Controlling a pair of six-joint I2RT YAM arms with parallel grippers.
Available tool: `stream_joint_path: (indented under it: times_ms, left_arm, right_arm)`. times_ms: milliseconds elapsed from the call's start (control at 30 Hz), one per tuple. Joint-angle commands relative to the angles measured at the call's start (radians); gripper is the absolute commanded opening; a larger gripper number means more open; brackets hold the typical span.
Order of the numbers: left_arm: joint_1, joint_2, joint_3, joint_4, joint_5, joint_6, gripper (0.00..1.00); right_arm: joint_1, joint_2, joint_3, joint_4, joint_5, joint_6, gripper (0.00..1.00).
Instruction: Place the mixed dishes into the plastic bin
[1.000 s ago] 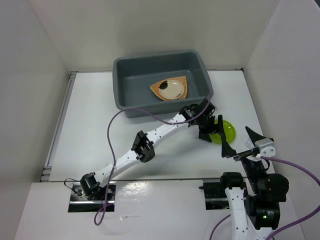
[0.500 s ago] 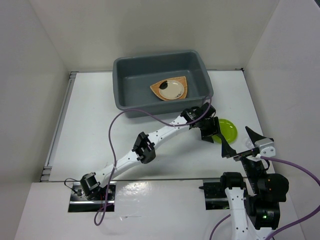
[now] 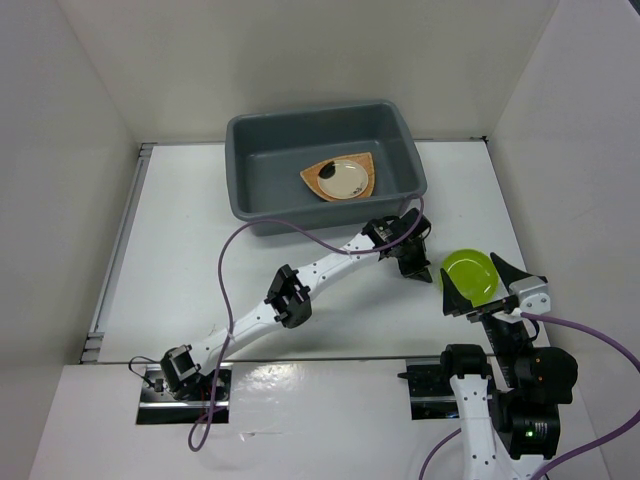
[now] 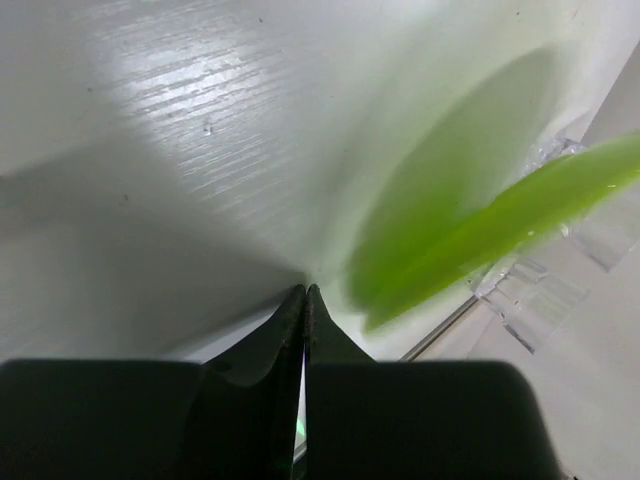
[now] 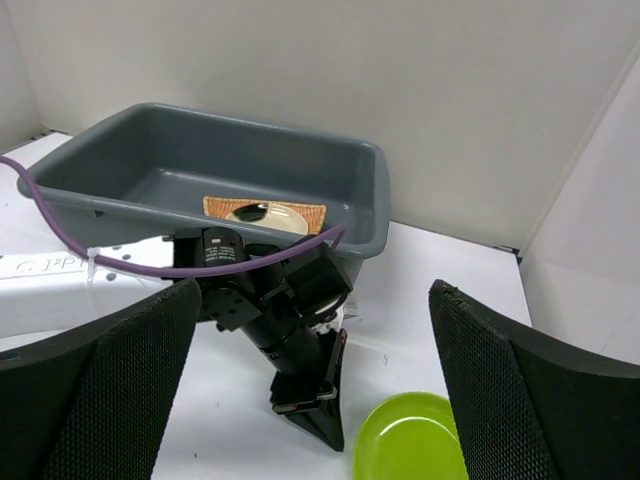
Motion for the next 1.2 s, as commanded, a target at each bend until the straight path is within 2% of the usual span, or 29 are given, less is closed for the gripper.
stream_joint_path:
  times_ms: [0,167,233,267,367,400,567,733,1167]
  left_arm:
    - [0.009,0.006,0.019,-0.041,-0.065,-0.030,0.04]
    - [0.009,-0.003,0.019,-0.050,-0.090,-0.030,0.04]
    - [0.009,-0.003,0.019,-0.050,-0.090,-0.030,0.08]
    - [0.009,-0.003,0.019,-0.050,-0.079,-0.030,0.18]
    - [0.009,-0.012,0.019,-0.015,-0.052,-0.030,0.37]
    - [0.009,-0.012,0.019,0.020,-0.039,-0.021,0.49]
    - [0.009,0.009,0.019,0.086,0.011,-0.021,0.68]
    - [0.009,0.042,0.019,0.122,0.030,-0.056,0.73]
    - [0.000,0.078,0.019,0.367,0.039,-0.157,0.73]
  right_arm:
    - [-0.007,-0.068,-0.001,0.035,-0.010,0.008,0.99]
    - [-0.007,-0.068,-0.001,0.035,-0.010,0.008,0.99]
    - [-0.007,-0.068,-0.001,0.035,-0.010,0.008,0.99]
    - [-0.007,-0.068,-0.001,0.035,-0.010,0.008,0.99]
    - [-0.007,-0.078,-0.001,0.035,-0.010,0.008,0.99]
    - [-0.007,-0.078,-0.001,0.035,-0.010,0.008,0.99]
    - [-0.007,-0.078,-0.001,0.025,-0.010,0.008,0.99]
    - [-0.007,-0.078,-0.001,0.025,-0.010,0.008,0.99]
    - [-0.007,-0.078,-0.001,0.025,-0.010,0.008,0.99]
